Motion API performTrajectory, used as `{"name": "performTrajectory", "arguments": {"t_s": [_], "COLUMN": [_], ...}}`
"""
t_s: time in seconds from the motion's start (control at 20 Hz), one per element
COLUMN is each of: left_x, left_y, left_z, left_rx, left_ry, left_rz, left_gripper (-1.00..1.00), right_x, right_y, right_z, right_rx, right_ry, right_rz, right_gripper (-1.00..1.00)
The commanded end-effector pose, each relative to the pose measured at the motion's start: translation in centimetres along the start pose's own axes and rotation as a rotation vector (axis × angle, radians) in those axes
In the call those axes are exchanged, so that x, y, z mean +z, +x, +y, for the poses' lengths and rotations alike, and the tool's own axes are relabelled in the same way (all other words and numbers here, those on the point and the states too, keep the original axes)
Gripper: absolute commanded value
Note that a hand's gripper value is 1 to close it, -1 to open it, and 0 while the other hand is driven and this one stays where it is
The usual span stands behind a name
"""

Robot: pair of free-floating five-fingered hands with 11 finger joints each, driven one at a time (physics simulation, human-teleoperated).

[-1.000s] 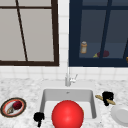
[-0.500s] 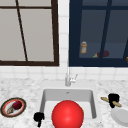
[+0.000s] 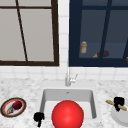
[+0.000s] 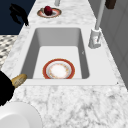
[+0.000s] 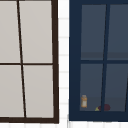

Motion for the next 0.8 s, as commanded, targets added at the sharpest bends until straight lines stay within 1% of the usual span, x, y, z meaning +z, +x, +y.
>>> {"name": "performTrajectory", "arguments": {"t_s": [0.0, 0.15, 0.25, 0.4, 0.6, 0.7, 0.75], "left_x": [0.0, 0.0, 0.0, 0.0, 0.0, 0.0, 0.0], "left_y": [0.0, 0.0, 0.0, 0.0, 0.0, 0.0, 0.0], "left_z": [0.0, 0.0, 0.0, 0.0, 0.0, 0.0, 0.0], "left_rx": [0.0, 0.0, 0.0, 0.0, 0.0, 0.0, 0.0], "left_ry": [0.0, 0.0, 0.0, 0.0, 0.0, 0.0, 0.0], "left_rz": [0.0, 0.0, 0.0, 0.0, 0.0, 0.0, 0.0], "left_gripper": [0.0, 0.0, 0.0, 0.0, 0.0, 0.0, 0.0], "right_x": [-1.3, -2.7, -3.4, -4.7, -8.1, -9.6, -10.3], "right_y": [-1.4, -1.8, -1.6, -2.4, -2.2, -2.6, -2.9], "right_z": [1.2, 3.0, 4.0, 5.6, 8.2, 9.3, 9.6], "right_rx": [0.025, 0.035, 0.042, 0.038, 0.034, 0.023, 0.013], "right_ry": [-0.017, -0.01, -0.031, -0.029, -0.025, -0.022, -0.032], "right_rz": [-0.058, -0.072, -0.094, -0.078, -0.062, -0.054, -0.049], "right_gripper": [1.0, 1.0, 1.0, 1.0, 1.0, 1.0, 1.0]}}
